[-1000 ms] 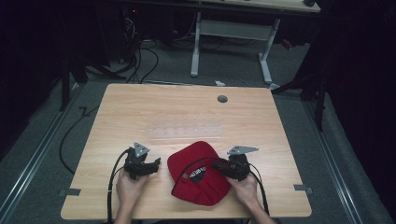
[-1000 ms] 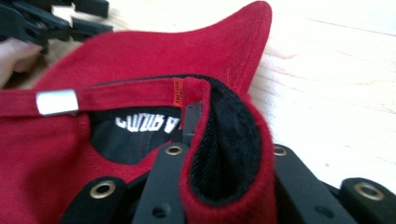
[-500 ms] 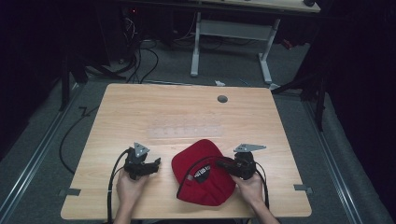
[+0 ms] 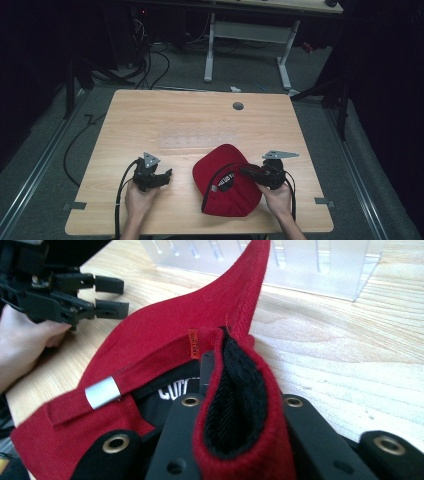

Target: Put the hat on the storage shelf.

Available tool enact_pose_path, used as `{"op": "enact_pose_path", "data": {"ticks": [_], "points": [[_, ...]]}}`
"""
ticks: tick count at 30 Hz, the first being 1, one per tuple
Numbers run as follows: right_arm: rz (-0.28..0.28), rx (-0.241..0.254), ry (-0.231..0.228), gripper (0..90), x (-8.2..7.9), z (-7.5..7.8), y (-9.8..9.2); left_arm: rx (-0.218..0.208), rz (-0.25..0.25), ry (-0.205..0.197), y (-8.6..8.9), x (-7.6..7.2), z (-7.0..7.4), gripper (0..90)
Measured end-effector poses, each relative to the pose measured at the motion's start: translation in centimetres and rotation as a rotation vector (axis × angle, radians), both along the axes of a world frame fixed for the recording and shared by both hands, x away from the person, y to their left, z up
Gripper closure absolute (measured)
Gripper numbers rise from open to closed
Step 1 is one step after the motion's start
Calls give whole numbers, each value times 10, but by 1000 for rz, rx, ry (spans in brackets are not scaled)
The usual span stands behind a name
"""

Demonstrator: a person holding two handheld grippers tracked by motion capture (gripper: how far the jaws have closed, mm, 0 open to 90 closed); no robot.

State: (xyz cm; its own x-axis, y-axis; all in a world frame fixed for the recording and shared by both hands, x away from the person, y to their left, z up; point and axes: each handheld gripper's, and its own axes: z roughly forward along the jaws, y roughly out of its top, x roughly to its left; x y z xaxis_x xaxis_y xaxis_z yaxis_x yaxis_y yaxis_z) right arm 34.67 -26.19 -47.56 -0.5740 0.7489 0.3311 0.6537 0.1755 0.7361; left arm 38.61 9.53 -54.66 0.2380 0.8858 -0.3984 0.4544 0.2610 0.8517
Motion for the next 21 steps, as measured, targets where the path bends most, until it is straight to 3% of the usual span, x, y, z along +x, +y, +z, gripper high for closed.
{"op": "enact_pose_path", "data": {"ticks": [6,8,10,14,18,21], "points": [[-13,5,-4,820,1,2,-5,37,-10,-5,-2,-2,0,212],[-18,5,0,820,2,4,-5,30,-18,-7,-3,-3,3,218],[-19,3,-2,820,2,6,-6,9,-44,-15,-5,-7,7,221],[-26,1,-7,820,3,11,-7,5,-102,-43,-14,-17,15,216],[-27,-1,-3,820,4,15,-8,52,-177,-95,-31,-34,26,202],[-21,-2,2,819,5,19,-8,54,-209,-116,-38,-41,29,202]]}}
